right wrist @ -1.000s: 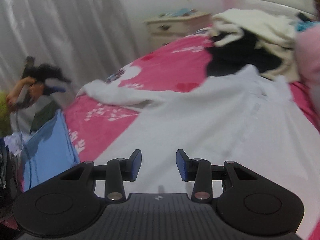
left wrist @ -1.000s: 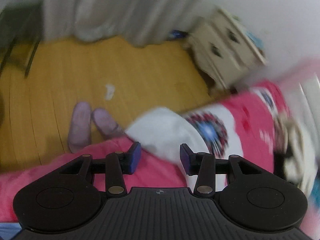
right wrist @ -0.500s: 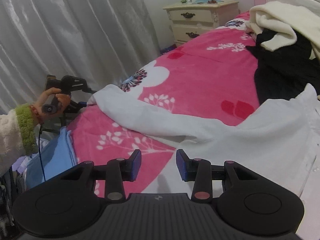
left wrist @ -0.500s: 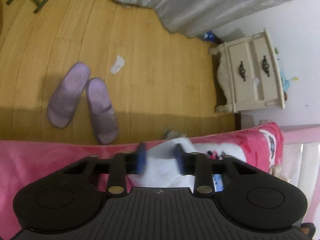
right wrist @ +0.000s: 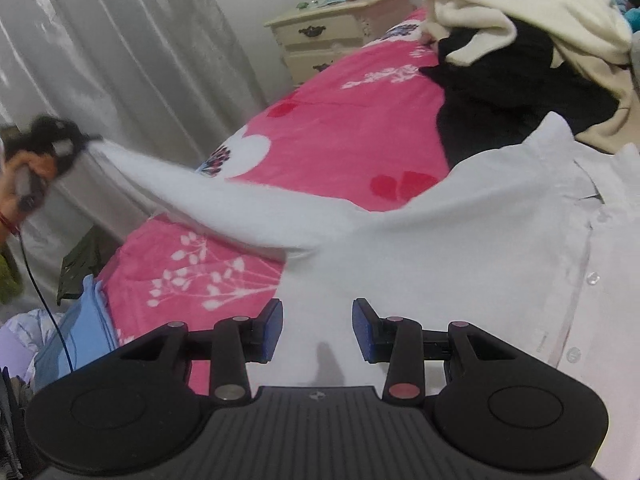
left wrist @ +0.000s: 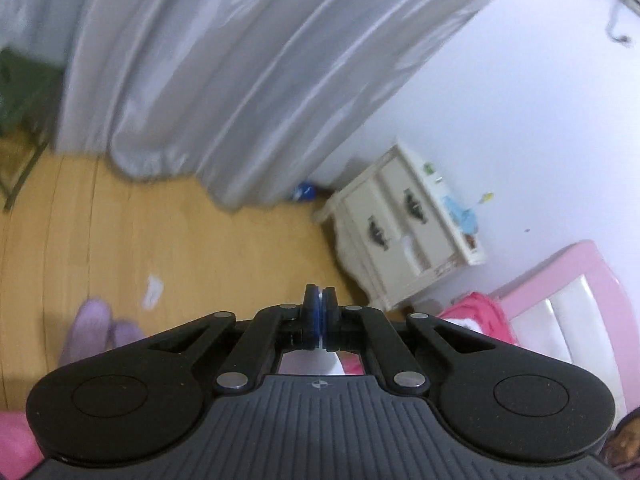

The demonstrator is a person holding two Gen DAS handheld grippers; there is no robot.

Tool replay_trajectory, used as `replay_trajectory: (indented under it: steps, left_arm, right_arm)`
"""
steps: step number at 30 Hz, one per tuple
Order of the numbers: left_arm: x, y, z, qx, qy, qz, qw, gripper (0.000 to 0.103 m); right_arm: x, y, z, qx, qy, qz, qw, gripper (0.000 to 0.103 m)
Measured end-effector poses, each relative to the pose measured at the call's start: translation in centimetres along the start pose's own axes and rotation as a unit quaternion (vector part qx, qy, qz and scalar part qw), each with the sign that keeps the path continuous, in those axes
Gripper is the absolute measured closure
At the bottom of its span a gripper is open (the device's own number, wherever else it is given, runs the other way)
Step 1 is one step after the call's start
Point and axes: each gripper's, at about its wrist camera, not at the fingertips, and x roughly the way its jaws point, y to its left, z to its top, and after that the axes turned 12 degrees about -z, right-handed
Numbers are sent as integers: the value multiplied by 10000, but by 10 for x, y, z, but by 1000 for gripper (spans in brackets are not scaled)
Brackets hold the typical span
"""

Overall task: Fold clothes
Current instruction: 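Grasp the shirt sleeve cuff with the left gripper and stretch it outward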

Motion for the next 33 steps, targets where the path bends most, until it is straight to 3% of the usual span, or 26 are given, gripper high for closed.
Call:
replay_trajectory:
  steps: [5,10,16,19,22,28,33]
  left_arm:
    - [4,-32,-2,394,-45,364,9985,103]
    - [8,-21,-7,313,54,599,9977,103]
    - [-11,27,-5,254,220,709,9969,103]
    - [-9,66,-19,358,494,1076,9923,103]
    - [2,113,-36,134,861,1414,9861,103]
    - [10,152,-56,26,1329,1542,9791,102]
    - [13,167,-55,-75,1446,1931,9704,86]
  right_arm:
    - [-3,-4,-6,101,-51,67,9999,61]
    - [-6,-7,-9,64,-66,35,10000,61]
    - [-10,-18,-13,1,-43,-59,10000,61]
    - [-4,-24,-17,98,54,-65,9999,61]
    - [1,-27,-21,164,161,-72,9997,61]
    - [2,-24,-22,57,195,-84,9998,61]
    - [3,-25,-23,145,230,-105,9996,61]
